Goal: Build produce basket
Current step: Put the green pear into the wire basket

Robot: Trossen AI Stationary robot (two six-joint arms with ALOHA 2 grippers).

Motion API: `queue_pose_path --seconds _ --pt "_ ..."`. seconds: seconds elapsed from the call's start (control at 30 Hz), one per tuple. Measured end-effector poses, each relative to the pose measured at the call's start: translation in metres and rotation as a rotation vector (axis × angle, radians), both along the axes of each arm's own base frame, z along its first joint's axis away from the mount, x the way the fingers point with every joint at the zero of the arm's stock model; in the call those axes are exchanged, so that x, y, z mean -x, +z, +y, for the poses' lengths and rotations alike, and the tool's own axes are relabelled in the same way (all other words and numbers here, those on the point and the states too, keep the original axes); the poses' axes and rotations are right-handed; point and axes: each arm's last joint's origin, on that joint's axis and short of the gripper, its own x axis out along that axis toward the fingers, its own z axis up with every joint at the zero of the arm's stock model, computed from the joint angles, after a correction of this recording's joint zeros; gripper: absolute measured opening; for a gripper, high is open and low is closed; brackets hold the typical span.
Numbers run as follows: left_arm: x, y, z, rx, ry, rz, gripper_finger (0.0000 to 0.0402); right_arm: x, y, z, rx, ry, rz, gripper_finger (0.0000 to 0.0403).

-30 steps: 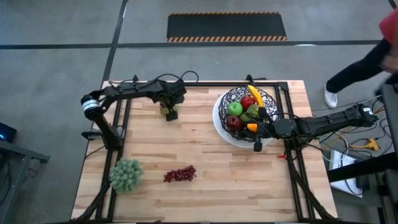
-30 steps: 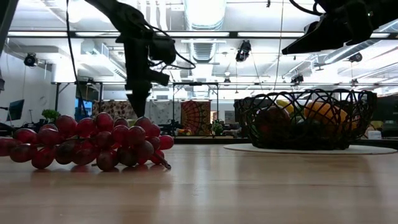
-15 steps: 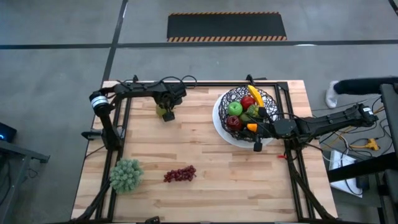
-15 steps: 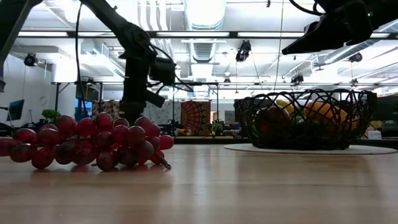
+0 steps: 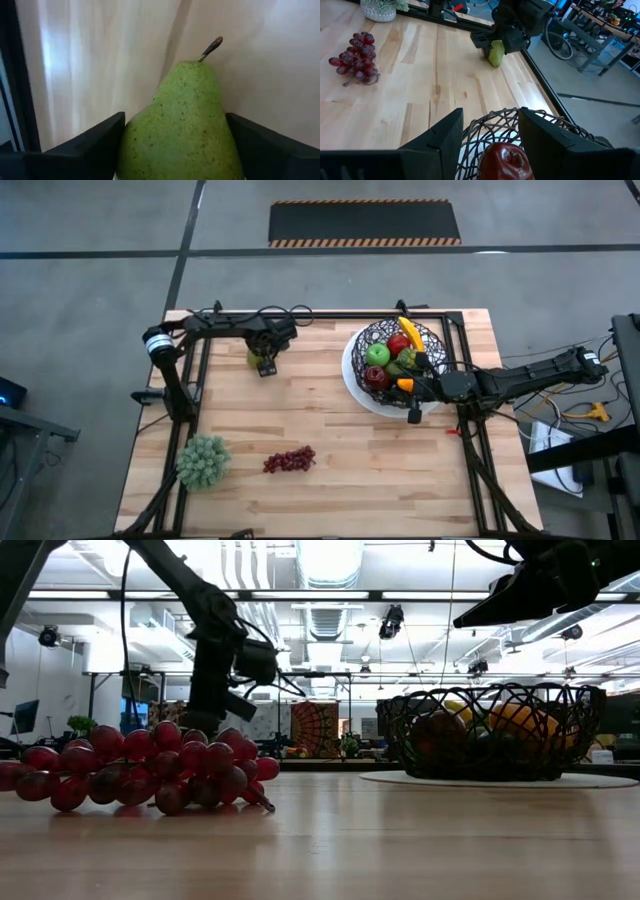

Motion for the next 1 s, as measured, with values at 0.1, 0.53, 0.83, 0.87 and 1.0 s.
queue_pose_path --seconds 0.1,0.53,0.83,0.87,1.0 --pt "-0.003 0.006 -0.002 -0.028 -0.008 -0.047 0.0298 0.000 0.000 0.000 0.004 0.002 0.001 0.0178" --pt "-0.032 0.108 -0.083 -0.302 -0.185 -0.820 0.0299 -0.001 -0.004 0.000 0.005 0.014 -0.061 0.0178" --pt "-0.038 0.119 -0.152 -0.359 -0.381 -1.378 0.0304 -0.003 -0.008 0.002 -0.001 0.067 -0.308 0.0178" --pt "-0.039 0.118 -0.156 -0.363 -0.393 -1.422 0.0304 -0.003 -0.008 0.003 -0.012 0.086 -0.348 0.0178" --pt "-0.047 0.110 -0.169 -0.369 -0.414 -1.557 0.0304 -0.005 -0.007 0.004 -0.061 0.121 -0.469 0.0179"
